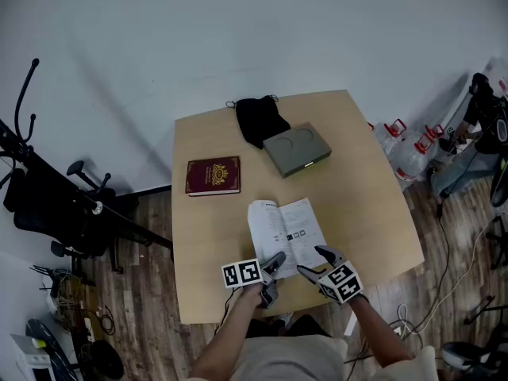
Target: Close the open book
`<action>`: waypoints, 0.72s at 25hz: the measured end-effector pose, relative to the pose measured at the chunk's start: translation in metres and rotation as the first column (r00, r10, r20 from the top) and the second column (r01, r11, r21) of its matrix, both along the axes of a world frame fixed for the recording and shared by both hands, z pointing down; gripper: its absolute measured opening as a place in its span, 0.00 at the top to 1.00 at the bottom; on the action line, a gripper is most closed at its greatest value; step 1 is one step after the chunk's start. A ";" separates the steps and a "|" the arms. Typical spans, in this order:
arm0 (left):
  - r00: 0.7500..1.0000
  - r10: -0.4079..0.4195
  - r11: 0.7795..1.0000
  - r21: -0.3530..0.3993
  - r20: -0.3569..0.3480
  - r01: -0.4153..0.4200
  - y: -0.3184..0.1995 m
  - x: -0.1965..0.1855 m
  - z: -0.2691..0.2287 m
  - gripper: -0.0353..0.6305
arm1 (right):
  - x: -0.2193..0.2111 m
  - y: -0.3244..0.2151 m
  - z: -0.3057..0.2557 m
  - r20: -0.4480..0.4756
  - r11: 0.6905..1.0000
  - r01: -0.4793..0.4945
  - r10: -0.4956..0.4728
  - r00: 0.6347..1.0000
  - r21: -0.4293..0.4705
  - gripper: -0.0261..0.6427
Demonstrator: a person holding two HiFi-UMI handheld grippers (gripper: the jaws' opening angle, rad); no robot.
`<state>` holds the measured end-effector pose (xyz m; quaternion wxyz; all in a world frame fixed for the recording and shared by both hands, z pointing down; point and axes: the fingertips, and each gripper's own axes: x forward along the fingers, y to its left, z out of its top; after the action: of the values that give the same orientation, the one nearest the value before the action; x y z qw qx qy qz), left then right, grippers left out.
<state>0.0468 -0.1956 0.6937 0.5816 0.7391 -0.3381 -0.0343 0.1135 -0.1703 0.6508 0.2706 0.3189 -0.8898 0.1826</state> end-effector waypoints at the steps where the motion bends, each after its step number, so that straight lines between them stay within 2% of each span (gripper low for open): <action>1: 1.000 -0.003 1.000 0.002 0.005 0.003 -0.001 0.002 0.000 0.87 | 0.003 -0.008 -0.005 0.009 1.000 -0.014 0.014 1.000 0.004 0.46; 4: 0.999 -0.007 1.000 0.015 0.037 0.006 0.000 0.007 0.001 0.87 | 0.003 -0.026 -0.020 -0.042 0.997 0.000 0.003 0.999 0.081 0.46; 6: 0.998 -0.008 1.000 0.023 0.064 0.007 -0.002 0.012 0.002 0.87 | -0.004 -0.035 -0.027 -0.036 0.996 0.007 -0.003 0.999 0.086 0.46; 9: 0.994 -0.021 1.000 0.025 0.105 0.019 -0.004 0.019 0.005 0.87 | -0.015 -0.051 -0.031 0.086 0.999 -0.045 0.048 0.995 -0.030 0.47; 12: 0.989 -0.041 0.999 0.016 0.144 0.039 -0.005 0.028 0.009 0.87 | -0.021 -0.063 -0.023 0.179 0.970 -0.077 0.120 0.976 -0.232 0.47; 14: 0.985 -0.053 0.999 0.007 0.164 0.053 -0.007 0.033 0.012 0.87 | -0.025 -0.069 -0.015 0.208 0.935 -0.073 0.153 0.966 -0.347 0.46; 18: 0.976 -0.056 0.998 -0.003 0.211 0.058 -0.010 0.041 0.017 0.87 | -0.033 -0.081 -0.006 0.194 0.903 -0.070 0.166 0.967 -0.424 0.44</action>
<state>0.0882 -0.2052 0.7106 0.5444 0.7261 -0.4190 0.0292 0.0809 -0.2516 0.6450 0.2177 0.2851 -0.8346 0.4180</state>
